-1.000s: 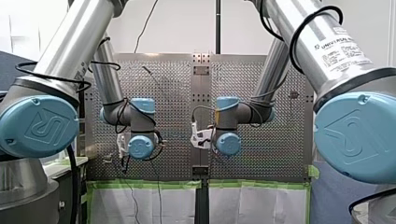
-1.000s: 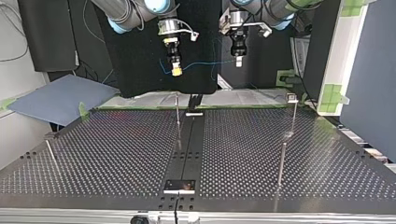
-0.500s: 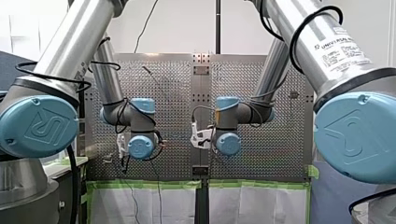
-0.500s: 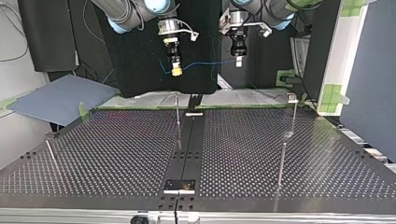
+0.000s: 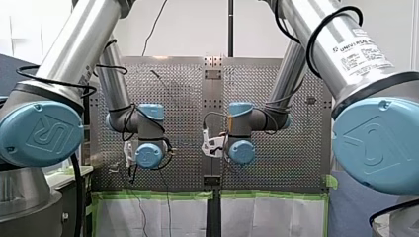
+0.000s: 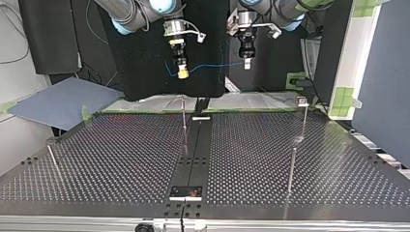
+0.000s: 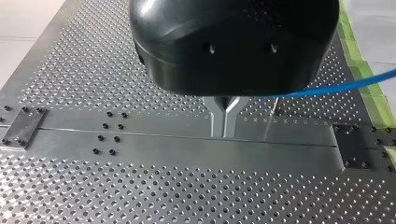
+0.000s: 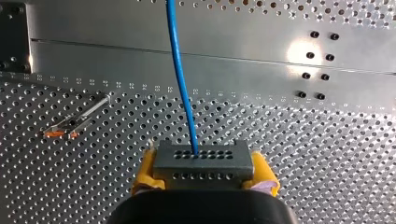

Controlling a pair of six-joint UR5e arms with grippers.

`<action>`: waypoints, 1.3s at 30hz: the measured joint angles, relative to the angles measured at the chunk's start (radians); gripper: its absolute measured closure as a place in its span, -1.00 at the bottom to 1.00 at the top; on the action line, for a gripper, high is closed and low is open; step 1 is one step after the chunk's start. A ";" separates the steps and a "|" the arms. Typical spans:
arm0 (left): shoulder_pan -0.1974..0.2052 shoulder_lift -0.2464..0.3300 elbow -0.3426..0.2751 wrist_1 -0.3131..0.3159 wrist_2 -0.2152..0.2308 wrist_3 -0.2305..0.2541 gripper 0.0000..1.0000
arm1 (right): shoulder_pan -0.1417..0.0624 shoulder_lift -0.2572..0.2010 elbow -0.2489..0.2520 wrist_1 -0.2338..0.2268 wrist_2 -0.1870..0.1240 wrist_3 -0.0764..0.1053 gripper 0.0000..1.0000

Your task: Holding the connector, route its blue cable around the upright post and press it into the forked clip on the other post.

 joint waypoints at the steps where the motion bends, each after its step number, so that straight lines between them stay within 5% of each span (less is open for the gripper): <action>1: 0.000 0.000 0.000 0.000 0.000 0.000 1.00 | 0.000 0.000 0.000 0.000 0.000 0.000 1.00; 31: 0.002 -0.002 -0.001 -0.005 0.000 0.003 1.00 | 0.000 0.000 -0.001 0.004 0.001 0.000 1.00; 39: 0.019 -0.033 -0.007 0.009 0.056 0.028 1.00 | 0.048 0.034 -0.024 0.051 0.048 0.046 1.00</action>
